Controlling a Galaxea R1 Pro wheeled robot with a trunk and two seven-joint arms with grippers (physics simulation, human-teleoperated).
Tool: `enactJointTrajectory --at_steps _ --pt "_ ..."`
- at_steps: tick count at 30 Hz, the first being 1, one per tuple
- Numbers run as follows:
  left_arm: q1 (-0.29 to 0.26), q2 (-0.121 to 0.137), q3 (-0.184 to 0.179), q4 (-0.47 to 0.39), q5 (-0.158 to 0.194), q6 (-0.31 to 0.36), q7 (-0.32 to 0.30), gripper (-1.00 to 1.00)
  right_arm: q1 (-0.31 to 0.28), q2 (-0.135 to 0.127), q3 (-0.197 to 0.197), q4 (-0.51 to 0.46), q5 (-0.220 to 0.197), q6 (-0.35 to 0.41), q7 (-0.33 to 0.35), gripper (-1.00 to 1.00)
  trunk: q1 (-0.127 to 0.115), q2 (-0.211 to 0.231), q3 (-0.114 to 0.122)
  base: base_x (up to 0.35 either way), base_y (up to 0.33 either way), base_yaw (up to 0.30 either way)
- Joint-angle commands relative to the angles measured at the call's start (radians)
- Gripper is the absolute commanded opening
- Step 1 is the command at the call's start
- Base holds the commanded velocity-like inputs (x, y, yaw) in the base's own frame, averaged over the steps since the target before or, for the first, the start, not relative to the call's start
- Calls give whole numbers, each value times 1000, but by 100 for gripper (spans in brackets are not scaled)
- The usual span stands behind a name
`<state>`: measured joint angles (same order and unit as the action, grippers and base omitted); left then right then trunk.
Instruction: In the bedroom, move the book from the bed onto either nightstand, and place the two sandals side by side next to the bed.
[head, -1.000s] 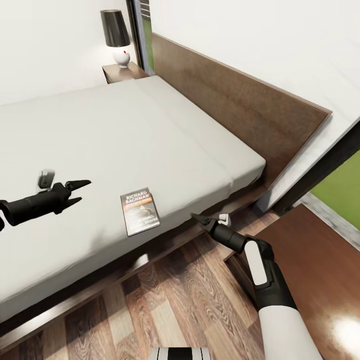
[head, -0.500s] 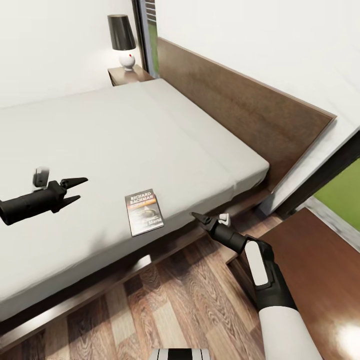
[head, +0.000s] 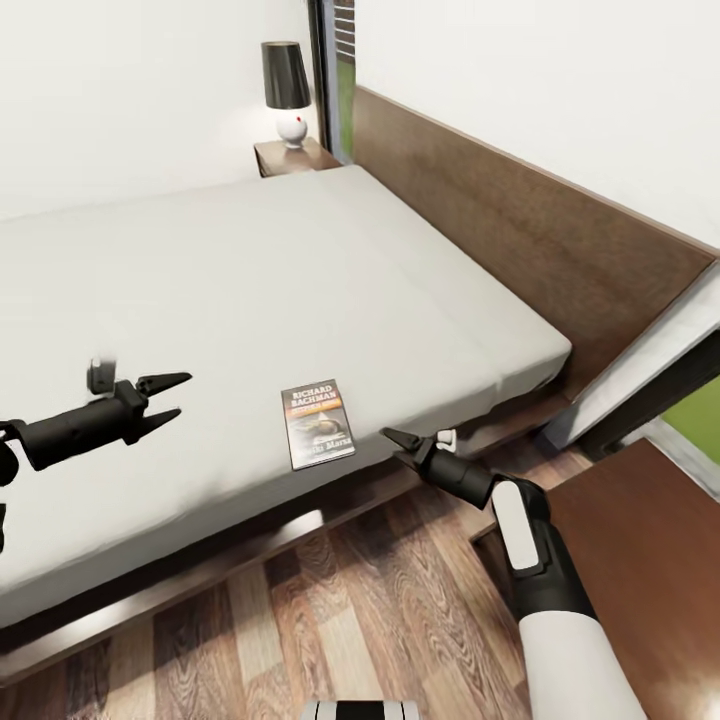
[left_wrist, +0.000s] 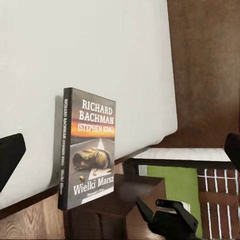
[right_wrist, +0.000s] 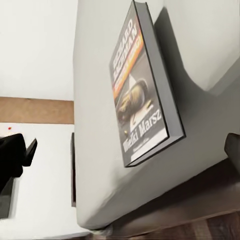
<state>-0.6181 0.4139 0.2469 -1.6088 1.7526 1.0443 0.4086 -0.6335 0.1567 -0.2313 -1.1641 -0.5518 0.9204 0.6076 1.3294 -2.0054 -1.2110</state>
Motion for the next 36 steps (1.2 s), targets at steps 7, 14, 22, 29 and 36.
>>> enactJointTrajectory --at_steps 7,14,22,29,36 --pt "33 -59 -7 0 15 -1 17 100 0 -1 -8 0 -6 13 5 100 0 0 8 0 0 199" --pt "38 -94 -13 0 15 -6 45 100 0 -3 -10 0 -22 14 5 100 0 0 17 0 0 199" --pt "43 -105 -13 0 8 -7 41 100 6 -3 -28 1 -93 42 6 100 0 0 25 0 0 156" --pt "44 -105 -14 0 7 -7 37 100 8 -3 -35 1 -136 43 5 100 0 0 27 0 0 24" --pt "44 -105 -14 0 7 -7 36 100 9 -3 -37 1 -144 43 5 100 8 -14 21 0 0 6"
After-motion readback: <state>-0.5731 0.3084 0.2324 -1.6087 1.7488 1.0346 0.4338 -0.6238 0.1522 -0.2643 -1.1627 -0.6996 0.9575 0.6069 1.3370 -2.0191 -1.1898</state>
